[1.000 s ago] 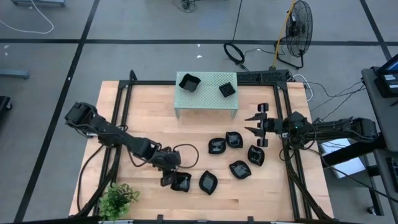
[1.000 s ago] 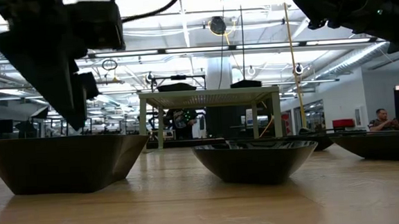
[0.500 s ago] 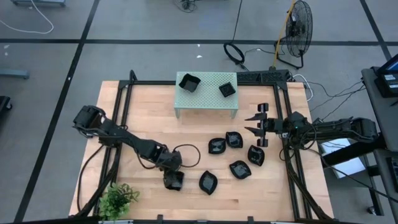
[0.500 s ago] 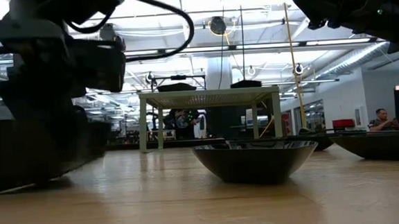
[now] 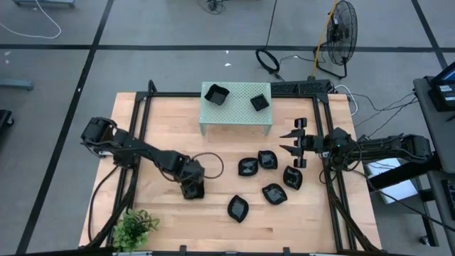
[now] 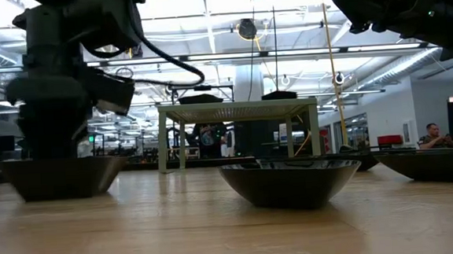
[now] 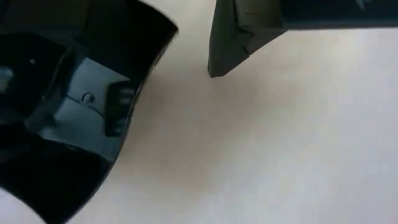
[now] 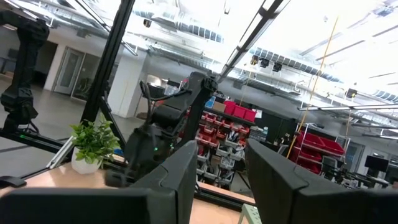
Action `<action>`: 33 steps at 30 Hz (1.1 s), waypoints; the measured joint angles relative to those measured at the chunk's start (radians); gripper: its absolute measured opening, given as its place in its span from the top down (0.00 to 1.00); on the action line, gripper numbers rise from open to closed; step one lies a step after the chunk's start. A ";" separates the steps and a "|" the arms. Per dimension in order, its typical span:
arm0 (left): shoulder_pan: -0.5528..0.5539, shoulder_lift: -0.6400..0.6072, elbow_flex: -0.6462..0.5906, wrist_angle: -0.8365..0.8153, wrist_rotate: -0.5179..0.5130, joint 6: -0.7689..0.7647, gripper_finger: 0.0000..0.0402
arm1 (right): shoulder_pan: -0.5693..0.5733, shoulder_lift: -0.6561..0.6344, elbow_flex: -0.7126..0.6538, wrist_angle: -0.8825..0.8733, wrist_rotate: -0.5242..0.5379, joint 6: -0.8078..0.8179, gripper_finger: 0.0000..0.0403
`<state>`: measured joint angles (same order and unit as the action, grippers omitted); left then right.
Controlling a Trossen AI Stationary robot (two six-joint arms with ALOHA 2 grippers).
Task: Pick & Place Mini shaped plates
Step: Stack the black distorted square plate on top of the other black distorted square plates on the shelf
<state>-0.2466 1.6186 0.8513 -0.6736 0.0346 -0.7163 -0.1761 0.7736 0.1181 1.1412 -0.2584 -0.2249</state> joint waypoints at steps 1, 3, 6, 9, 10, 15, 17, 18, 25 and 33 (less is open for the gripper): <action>0.012 -0.009 0.000 -0.027 -0.040 0.000 0.54 | 0.000 0.000 0.000 0.000 0.000 0.000 0.69; 0.041 -0.018 0.000 -0.080 -0.128 -0.006 0.54 | 0.000 0.000 0.000 0.000 0.000 0.000 0.69; 0.085 -0.045 -0.001 -0.128 -0.193 -0.047 0.54 | 0.000 0.000 0.000 0.000 0.000 0.000 0.69; 0.119 -0.067 0.000 -0.143 -0.150 -0.087 0.54 | 0.000 0.000 0.000 0.000 0.000 0.000 0.69; 0.128 -0.079 0.000 -0.145 -0.133 -0.106 0.54 | 0.000 0.000 0.000 0.000 0.000 -0.001 0.69; 0.146 -0.124 0.001 -0.147 -0.098 -0.216 0.54 | 0.000 0.000 0.000 -0.001 0.000 -0.003 0.69; 0.145 -0.130 0.001 -0.147 -0.098 -0.221 0.54 | 0.000 0.000 0.000 -0.001 0.000 -0.001 0.69; 0.143 -0.130 0.001 -0.147 -0.098 -0.218 0.54 | 0.000 0.000 0.000 -0.001 -0.001 0.001 0.69; 0.134 -0.100 0.000 -0.157 -0.095 -0.233 0.54 | 0.000 0.000 0.000 -0.004 -0.001 0.002 0.69; 0.135 -0.072 0.000 -0.162 -0.079 -0.232 0.54 | 0.000 0.000 0.000 -0.003 -0.001 0.002 0.69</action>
<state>-0.1116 1.5462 0.8516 -0.8360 -0.0449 -0.9486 -0.1761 0.7735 0.1181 1.1381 -0.2592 -0.2226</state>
